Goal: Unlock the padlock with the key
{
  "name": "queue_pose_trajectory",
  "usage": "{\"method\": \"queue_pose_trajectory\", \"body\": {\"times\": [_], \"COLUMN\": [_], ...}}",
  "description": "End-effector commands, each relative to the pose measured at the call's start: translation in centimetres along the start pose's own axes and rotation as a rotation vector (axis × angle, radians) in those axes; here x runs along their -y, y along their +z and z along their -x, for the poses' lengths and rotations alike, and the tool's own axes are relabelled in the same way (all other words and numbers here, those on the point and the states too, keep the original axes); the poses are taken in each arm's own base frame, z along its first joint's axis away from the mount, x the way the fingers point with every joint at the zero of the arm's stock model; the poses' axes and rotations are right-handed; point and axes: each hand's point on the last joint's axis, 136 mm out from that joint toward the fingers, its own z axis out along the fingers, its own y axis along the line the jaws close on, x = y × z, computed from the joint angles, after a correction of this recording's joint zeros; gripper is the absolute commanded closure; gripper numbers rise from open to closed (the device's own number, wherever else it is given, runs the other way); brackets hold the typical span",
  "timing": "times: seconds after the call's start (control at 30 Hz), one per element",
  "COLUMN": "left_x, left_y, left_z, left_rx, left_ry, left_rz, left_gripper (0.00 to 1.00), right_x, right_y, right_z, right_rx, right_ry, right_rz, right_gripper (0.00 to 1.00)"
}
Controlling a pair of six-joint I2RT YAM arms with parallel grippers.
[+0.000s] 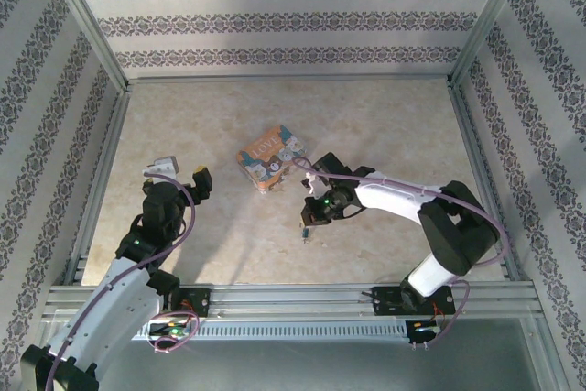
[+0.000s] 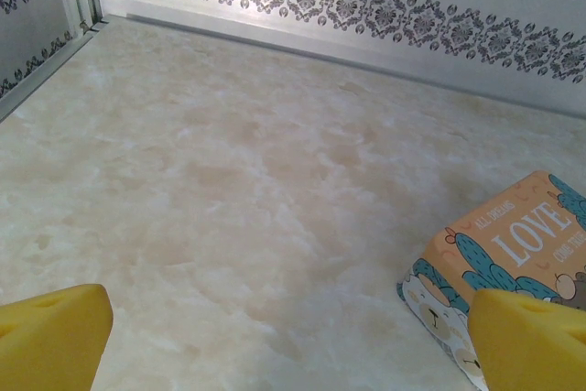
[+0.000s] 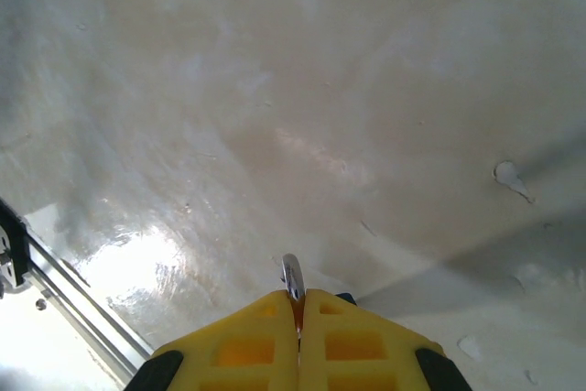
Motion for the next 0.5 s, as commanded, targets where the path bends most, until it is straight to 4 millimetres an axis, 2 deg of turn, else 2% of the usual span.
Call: {"method": "queue_pose_trajectory", "body": {"times": [0.0,0.23,0.37,0.47], "left_x": [-0.13,-0.22,-0.26,-0.36], "left_y": [-0.2,-0.44,-0.63,-0.78], "left_z": [1.86,2.06,2.38,2.58], "left_rx": [0.05,0.048,0.053,0.057], "left_ry": [-0.035,-0.024,-0.015,-0.009], "left_rz": [0.01,0.015,0.018,0.023], "left_gripper": [0.0,0.0,0.0,0.0], "right_x": [-1.27,-1.36,-1.2,-1.26], "right_y": [0.99,1.86,1.57,1.0], "right_z": [0.43,0.76,0.89,1.1], "right_rx": [-0.018,-0.032,-0.023,-0.005], "right_ry": [-0.026,-0.03,-0.036,-0.05], "right_rz": [0.042,0.045,0.028,0.011], "right_gripper": [1.0,0.99,0.86,0.81]}}
